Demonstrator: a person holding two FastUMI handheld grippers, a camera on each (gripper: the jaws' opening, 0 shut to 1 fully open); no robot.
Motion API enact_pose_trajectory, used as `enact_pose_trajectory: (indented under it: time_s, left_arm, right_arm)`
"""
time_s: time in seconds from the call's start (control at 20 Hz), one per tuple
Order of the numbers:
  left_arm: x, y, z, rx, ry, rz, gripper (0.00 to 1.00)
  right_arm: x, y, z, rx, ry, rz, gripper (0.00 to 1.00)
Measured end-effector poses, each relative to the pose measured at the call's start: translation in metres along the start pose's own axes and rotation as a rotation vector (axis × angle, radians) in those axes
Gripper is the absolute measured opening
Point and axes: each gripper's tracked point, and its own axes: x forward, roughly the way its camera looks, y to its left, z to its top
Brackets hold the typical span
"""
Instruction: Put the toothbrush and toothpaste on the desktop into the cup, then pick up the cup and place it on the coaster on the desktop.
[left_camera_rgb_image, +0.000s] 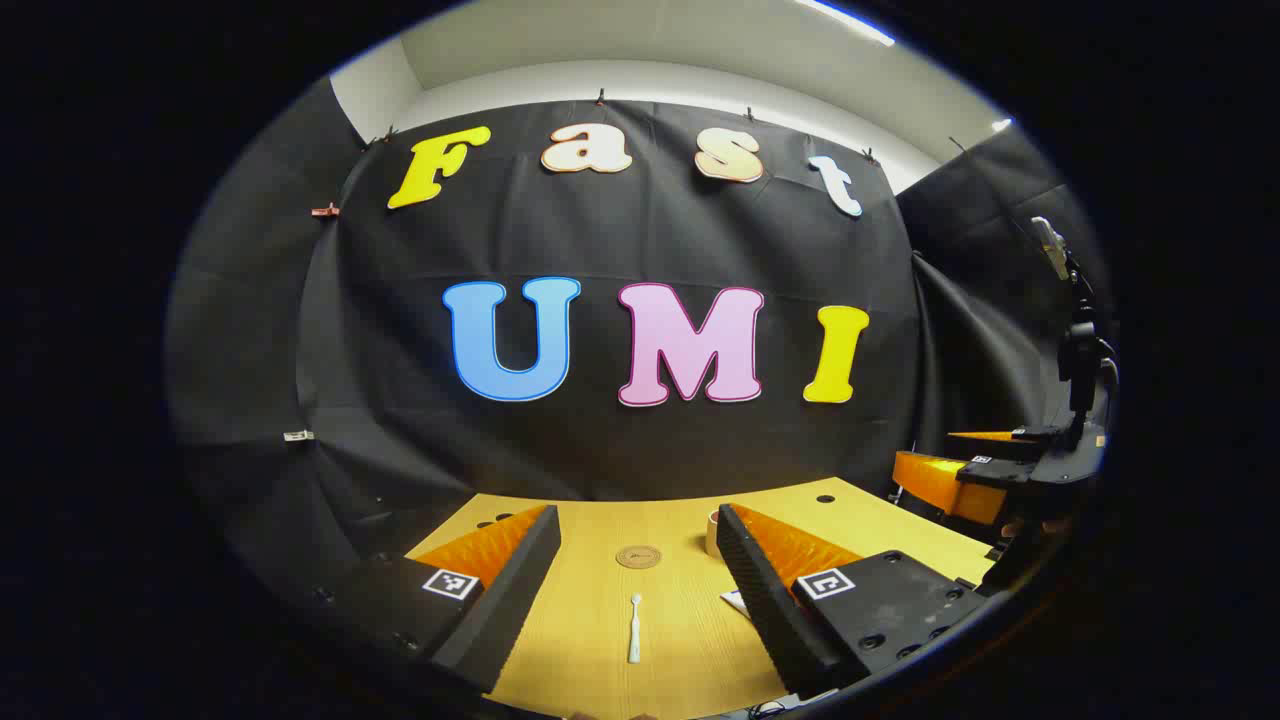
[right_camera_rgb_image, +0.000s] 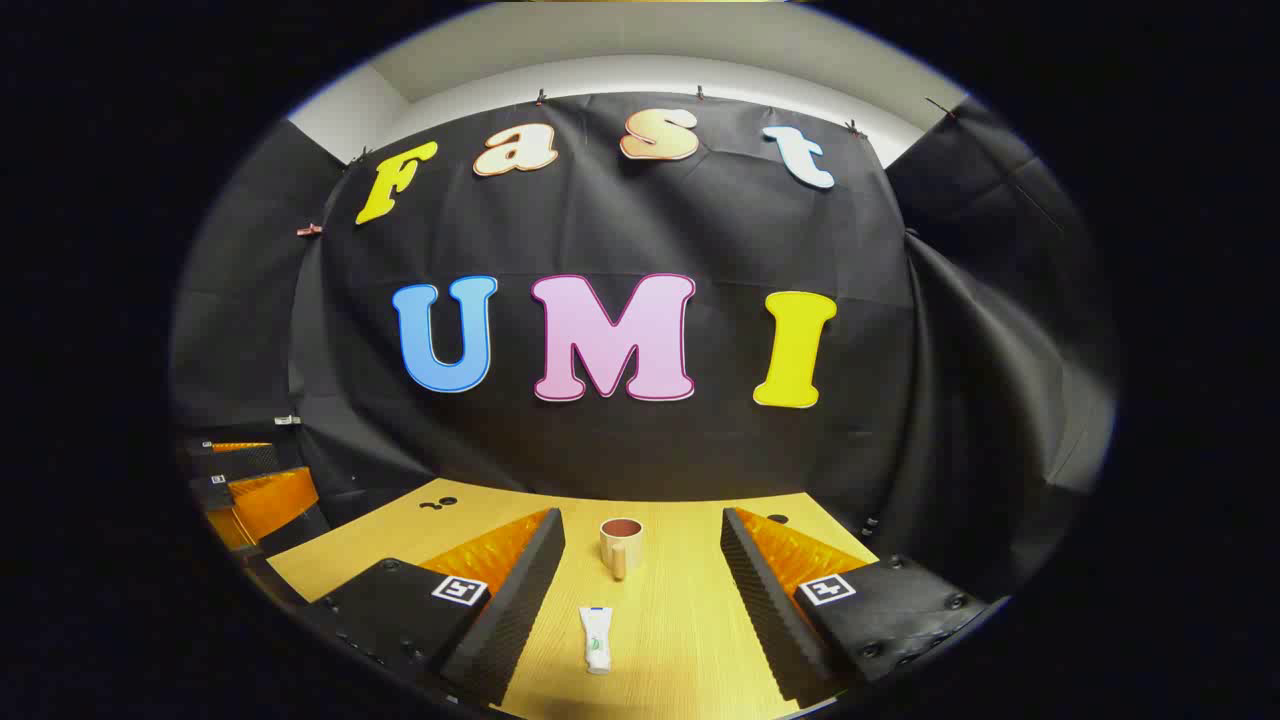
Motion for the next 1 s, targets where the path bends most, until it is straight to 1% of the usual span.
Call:
enact_pose_trajectory:
  time_s: [0.25, 0.4, 0.65, 1.0]
  left_arm:
    - [0.007, 0.007, -0.001, 0.005, 0.0, 0.032, 0.99]
    - [0.01, 0.003, -0.003, -0.014, 0.008, 0.03, 1.0]
    - [0.017, -0.007, -0.002, 0.008, 0.005, 0.02, 1.0]
    - [0.025, -0.009, -0.01, 0.002, 0.022, 0.018, 1.0]
  right_arm:
    - [0.005, 0.009, -0.003, -0.009, 0.001, 0.04, 0.96]
    - [0.007, 0.006, -0.001, -0.007, -0.008, 0.043, 0.96]
    - [0.014, 0.001, -0.017, -0.03, 0.029, 0.05, 0.97]
    - [0.02, -0.002, -0.034, -0.034, 0.074, 0.053, 0.96]
